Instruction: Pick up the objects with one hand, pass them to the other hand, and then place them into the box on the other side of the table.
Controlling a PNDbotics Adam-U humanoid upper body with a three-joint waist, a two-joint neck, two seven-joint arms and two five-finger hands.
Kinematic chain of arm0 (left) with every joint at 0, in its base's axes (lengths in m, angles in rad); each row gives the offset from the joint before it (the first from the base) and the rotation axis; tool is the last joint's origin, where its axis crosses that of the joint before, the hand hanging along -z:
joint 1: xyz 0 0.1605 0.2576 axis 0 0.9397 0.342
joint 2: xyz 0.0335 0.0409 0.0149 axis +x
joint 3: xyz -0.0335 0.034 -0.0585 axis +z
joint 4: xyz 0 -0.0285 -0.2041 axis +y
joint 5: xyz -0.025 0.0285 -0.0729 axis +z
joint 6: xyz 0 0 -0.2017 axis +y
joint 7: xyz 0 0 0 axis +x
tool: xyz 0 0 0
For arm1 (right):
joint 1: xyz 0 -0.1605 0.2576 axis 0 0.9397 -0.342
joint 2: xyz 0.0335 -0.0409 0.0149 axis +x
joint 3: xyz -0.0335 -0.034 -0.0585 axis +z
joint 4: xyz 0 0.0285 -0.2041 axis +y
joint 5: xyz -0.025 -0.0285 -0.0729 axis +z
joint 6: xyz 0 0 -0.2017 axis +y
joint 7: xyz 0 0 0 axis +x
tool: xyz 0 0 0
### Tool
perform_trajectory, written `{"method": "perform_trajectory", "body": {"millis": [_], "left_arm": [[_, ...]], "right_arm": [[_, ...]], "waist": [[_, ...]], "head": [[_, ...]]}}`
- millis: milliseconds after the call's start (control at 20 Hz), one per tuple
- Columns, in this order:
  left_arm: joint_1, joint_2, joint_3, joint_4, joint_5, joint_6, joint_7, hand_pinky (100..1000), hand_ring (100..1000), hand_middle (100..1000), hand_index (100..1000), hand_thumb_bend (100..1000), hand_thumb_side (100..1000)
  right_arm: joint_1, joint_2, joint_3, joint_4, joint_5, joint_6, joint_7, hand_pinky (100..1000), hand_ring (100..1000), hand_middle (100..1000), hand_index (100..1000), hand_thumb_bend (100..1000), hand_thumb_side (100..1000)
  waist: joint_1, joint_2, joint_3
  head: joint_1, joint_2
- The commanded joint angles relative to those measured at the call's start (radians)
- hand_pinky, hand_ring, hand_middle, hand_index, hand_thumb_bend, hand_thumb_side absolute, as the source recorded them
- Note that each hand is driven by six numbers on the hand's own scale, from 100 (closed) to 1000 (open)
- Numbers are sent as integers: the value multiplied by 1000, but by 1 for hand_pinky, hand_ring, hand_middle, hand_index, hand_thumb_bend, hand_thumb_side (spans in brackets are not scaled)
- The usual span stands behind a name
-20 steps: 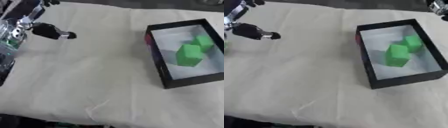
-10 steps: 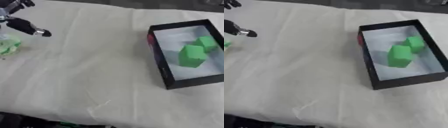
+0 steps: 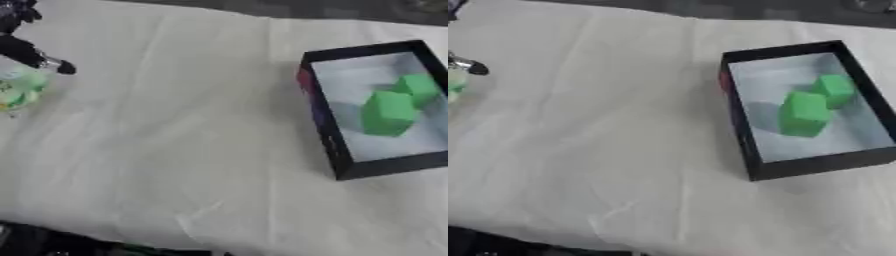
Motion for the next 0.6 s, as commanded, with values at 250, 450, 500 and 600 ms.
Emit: {"method": "perform_trajectory", "body": {"millis": [250, 450, 500, 600], "left_arm": [[-18, 67, 44, 84, -71, -33, -93, 853, 862, 817, 890, 886, 397], [-21, 66, 54, 122, -103, -38, -108, 854, 862, 817, 891, 883, 388], [-22, 66, 57, 134, -112, -36, -108, 854, 863, 818, 893, 874, 374], [-28, 63, 61, 163, -134, -33, -108, 854, 863, 818, 893, 857, 358]], "right_arm": [[-1, -43, -20, -5, 3, 0, -2, 995, 1000, 1000, 1000, 100, 470], [3, -42, -20, -3, 7, 0, -1, 995, 1000, 1000, 1000, 100, 470], [5, -41, -20, -2, 8, 0, -1, 995, 1000, 1000, 1000, 100, 470], [6, -40, -20, -2, 10, 0, 0, 995, 1000, 1000, 1000, 100, 470]], "waist": [[16, -5, 1], [15, -5, 0], [15, -5, 0], [14, -4, -2]], "head": [[36, -12], [48, -14], [51, -15], [58, -18]]}}
